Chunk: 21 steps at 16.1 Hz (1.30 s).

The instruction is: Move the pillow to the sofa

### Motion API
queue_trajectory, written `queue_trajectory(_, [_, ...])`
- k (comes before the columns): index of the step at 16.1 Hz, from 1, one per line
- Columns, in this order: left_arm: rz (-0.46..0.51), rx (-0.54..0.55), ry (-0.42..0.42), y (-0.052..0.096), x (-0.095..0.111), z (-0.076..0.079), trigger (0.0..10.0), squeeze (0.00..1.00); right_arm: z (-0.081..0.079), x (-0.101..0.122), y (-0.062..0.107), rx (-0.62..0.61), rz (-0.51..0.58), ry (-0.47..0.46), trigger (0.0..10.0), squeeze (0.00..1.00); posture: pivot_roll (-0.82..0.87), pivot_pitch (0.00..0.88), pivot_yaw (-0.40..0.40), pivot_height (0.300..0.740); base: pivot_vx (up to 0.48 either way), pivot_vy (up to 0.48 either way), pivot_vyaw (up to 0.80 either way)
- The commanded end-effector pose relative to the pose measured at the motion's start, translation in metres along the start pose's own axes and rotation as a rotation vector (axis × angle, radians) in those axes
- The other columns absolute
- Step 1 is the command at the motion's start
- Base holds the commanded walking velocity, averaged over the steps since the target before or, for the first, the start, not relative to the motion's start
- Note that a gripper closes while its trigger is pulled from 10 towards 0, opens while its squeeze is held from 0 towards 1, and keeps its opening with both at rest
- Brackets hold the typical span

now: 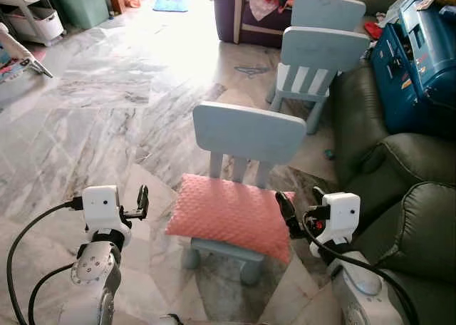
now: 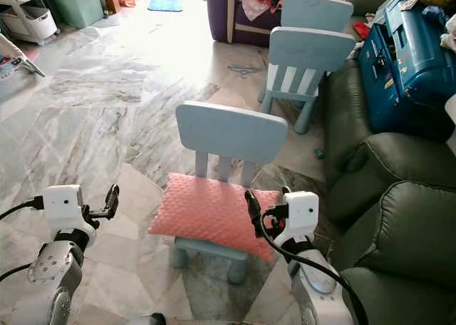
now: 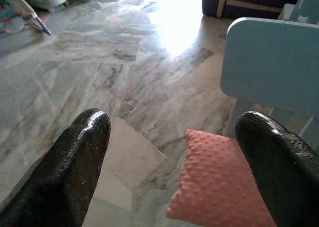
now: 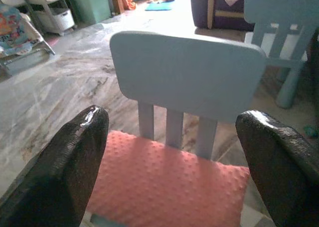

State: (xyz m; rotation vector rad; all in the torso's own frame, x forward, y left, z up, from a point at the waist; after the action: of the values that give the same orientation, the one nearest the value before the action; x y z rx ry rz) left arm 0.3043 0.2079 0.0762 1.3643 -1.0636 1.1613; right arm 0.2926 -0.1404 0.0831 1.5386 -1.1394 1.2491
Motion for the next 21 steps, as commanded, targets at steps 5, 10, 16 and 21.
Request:
queue_trajectory(5, [-0.030, 0.007, 0.010, 0.000, -0.004, -0.002, 10.0, 0.00, 0.006, -0.007, 0.001, -0.011, -0.006, -0.004, 10.0, 0.00, -0.06, 0.131, -0.043, 0.740, 0.000, 0.000, 0.00])
queue_trajectory(10, [0.014, -0.048, -0.002, 0.000, 0.004, 0.005, 10.0, 0.00, 0.001, 0.001, 0.001, -0.007, 0.014, -0.001, 10.0, 0.00, -0.06, 0.132, -0.040, 0.740, 0.000, 0.000, 0.00])
queue_trajectory(16, [0.034, -0.066, 0.055, 0.002, 0.007, 0.003, 10.0, 0.00, -0.001, 0.008, 0.001, -0.004, 0.022, 0.000, 10.0, 0.00, -0.06, 0.133, -0.041, 0.740, 0.099, 0.126, 0.00])
queue_trajectory(21, [0.029, -0.069, 0.050, 0.003, 0.006, 0.004, 10.0, 0.00, -0.001, 0.009, 0.002, -0.006, 0.019, -0.002, 10.0, 0.00, -0.06, 0.135, -0.041, 0.740, 0.290, 0.349, 0.00])
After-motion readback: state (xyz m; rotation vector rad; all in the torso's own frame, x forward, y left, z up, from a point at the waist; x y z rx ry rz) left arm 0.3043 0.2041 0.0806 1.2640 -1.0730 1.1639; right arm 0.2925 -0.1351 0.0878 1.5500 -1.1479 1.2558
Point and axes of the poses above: a point about 5 cm out from each wrist's last joint towards the gripper, its own y axis pointing back from the gripper into the wrist, its own x axis along the axis of the wrist's last joint, z = x × y, the point moved 5 cm from there along -y, pointing out of the wrist towards the gripper, and after that the axes turned 3 degrees about -y, right-handed, at the moved point
